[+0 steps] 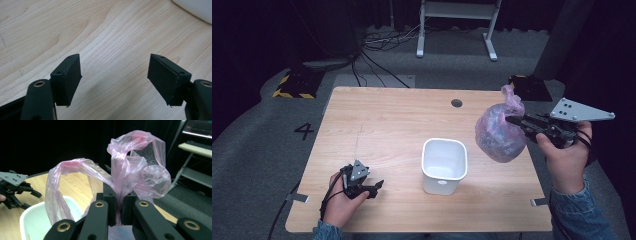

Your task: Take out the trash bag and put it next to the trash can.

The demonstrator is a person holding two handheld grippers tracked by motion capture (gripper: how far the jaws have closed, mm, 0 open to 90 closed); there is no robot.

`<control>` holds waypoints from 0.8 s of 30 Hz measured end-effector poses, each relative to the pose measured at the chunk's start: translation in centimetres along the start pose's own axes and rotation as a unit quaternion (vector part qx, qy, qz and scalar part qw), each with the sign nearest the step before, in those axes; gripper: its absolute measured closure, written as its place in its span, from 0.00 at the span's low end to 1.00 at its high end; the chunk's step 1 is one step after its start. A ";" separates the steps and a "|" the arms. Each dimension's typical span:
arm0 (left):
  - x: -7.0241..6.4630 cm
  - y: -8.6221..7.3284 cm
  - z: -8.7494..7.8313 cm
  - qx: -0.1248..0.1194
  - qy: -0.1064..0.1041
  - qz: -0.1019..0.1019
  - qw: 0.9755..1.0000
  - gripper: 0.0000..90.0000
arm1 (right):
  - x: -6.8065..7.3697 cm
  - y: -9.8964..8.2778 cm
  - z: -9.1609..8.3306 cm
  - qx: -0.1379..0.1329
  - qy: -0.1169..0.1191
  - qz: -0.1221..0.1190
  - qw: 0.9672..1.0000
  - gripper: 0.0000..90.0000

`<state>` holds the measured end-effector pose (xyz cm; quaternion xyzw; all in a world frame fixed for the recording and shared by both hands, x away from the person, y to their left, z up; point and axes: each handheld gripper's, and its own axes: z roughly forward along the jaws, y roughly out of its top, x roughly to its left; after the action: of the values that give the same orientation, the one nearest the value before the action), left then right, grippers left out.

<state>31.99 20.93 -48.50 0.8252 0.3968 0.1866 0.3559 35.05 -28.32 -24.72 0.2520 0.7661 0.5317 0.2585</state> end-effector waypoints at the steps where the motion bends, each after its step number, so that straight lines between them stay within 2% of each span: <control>1: 0.0 0.0 0.0 -0.001 0.000 0.000 1.000 0.29 | -0.2 -0.3 0.0 0.003 -0.002 0.003 1.000 0.95; 9: 0.0 0.0 0.1 0.000 -0.002 0.000 1.000 0.29 | -1.1 -2.8 0.9 0.037 -0.010 0.021 0.999 0.95; 15: 0.2 -0.3 0.2 0.003 -0.002 -0.004 1.000 0.28 | -2.4 -4.8 2.0 0.064 -0.017 0.044 0.997 0.94; 24: 0.3 -0.5 0.2 0.007 0.000 -0.006 1.000 0.28 | -3.2 -7.7 4.3 0.095 -0.008 0.066 0.993 0.94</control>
<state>32.02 21.25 -48.97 0.8253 0.4031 0.1814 0.3514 39.40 -29.85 -32.92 0.3295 0.7928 0.4706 0.2039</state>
